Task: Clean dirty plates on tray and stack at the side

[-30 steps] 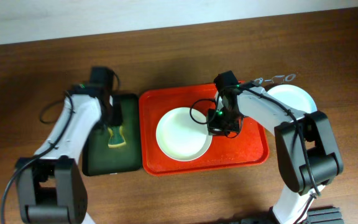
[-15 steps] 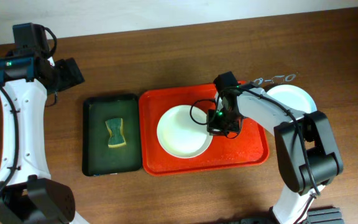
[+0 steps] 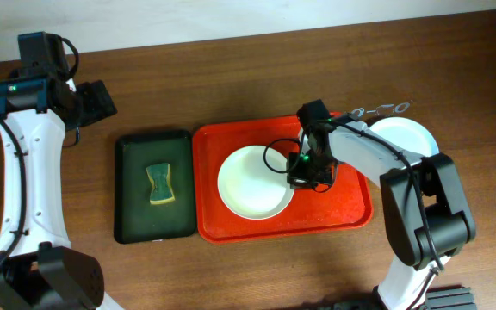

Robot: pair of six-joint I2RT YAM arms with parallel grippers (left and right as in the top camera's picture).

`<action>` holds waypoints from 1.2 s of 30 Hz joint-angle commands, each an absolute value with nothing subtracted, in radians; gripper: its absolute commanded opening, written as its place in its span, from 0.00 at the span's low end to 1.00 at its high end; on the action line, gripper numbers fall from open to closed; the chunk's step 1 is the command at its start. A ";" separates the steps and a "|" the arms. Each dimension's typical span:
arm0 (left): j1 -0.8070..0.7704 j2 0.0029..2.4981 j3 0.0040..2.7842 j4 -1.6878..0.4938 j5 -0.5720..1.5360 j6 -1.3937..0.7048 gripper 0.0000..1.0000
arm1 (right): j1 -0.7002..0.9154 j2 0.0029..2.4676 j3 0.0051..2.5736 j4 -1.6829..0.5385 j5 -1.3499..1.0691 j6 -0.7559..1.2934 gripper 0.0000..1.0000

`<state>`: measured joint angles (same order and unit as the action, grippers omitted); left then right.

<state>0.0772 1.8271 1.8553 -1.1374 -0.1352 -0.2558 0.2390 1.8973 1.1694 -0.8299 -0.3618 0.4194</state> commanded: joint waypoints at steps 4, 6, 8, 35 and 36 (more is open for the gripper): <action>0.080 1.814 1.866 -1.139 -0.136 -0.269 0.99 | 0.183 1.888 1.305 -1.028 -0.442 0.426 0.04; 0.080 1.814 1.866 -1.139 -0.136 -0.269 0.99 | 0.183 1.871 1.379 -1.106 -0.442 0.415 0.04; 0.080 1.814 1.866 -1.139 -0.136 -0.269 0.99 | 0.184 1.850 1.444 -1.156 -0.442 0.416 0.04; 0.080 1.814 1.866 -1.139 -0.136 -0.269 0.99 | 0.942 1.845 1.545 -0.661 0.474 0.503 0.04; 0.080 1.814 1.866 -1.139 -0.136 -0.269 0.99 | 0.970 1.845 1.547 -0.645 0.538 0.466 0.04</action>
<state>0.0772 1.8271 1.8553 -1.1400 -0.1352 -0.2558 0.9146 1.8725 1.5242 -0.6750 0.3634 0.5758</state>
